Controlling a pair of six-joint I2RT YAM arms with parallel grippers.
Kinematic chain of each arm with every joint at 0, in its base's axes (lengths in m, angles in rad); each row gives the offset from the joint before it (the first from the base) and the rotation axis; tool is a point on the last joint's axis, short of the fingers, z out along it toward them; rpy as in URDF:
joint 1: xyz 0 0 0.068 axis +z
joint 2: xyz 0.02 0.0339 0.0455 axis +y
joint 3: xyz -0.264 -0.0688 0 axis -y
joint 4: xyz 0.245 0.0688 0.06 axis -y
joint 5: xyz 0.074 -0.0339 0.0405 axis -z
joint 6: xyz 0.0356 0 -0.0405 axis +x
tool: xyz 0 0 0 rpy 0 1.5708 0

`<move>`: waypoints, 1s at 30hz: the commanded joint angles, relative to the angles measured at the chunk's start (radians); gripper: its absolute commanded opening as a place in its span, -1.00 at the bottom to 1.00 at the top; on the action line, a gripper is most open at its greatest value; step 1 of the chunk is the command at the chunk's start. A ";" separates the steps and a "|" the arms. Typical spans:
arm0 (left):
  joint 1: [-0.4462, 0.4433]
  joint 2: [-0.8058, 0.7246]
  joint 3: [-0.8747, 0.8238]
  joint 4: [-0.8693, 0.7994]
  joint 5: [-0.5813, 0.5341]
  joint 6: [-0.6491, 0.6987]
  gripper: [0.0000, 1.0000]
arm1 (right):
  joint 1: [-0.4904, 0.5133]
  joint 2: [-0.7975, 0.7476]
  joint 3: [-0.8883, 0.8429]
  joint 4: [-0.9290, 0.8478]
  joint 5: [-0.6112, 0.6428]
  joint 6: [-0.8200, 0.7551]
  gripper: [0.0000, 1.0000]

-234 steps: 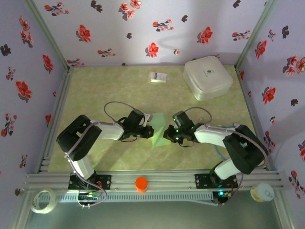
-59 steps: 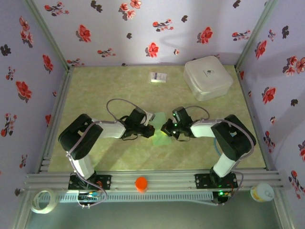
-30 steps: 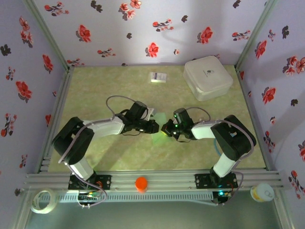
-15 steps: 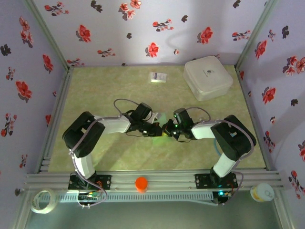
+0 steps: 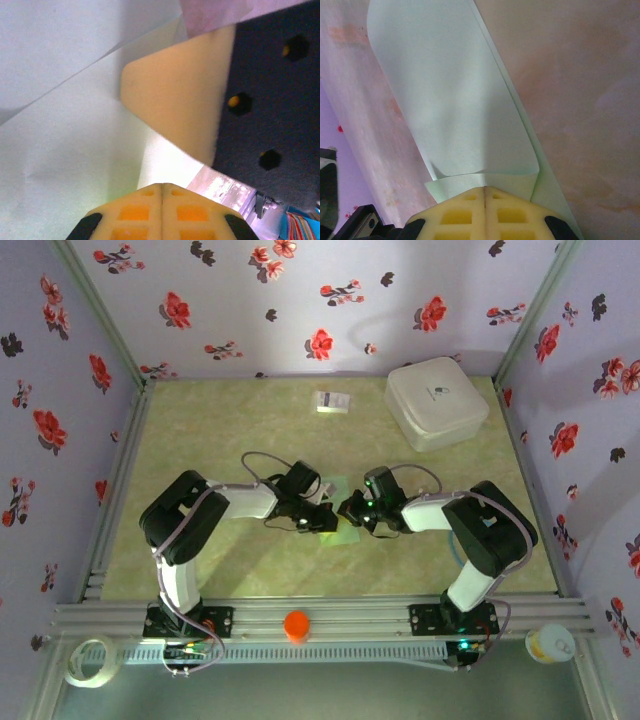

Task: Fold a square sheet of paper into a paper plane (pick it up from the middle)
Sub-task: Fold the triangle a second time at the center of the table.

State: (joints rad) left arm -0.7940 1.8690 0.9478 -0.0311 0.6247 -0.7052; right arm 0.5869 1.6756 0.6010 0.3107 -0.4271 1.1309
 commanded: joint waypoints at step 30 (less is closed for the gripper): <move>-0.025 -0.188 -0.147 -0.087 -0.016 0.049 -0.88 | -0.009 0.017 -0.011 -0.116 0.045 -0.014 -1.00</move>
State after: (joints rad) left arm -0.8124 1.7325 0.7879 -0.0589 0.6113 -0.6922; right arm 0.5869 1.6756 0.6014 0.3069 -0.4274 1.1301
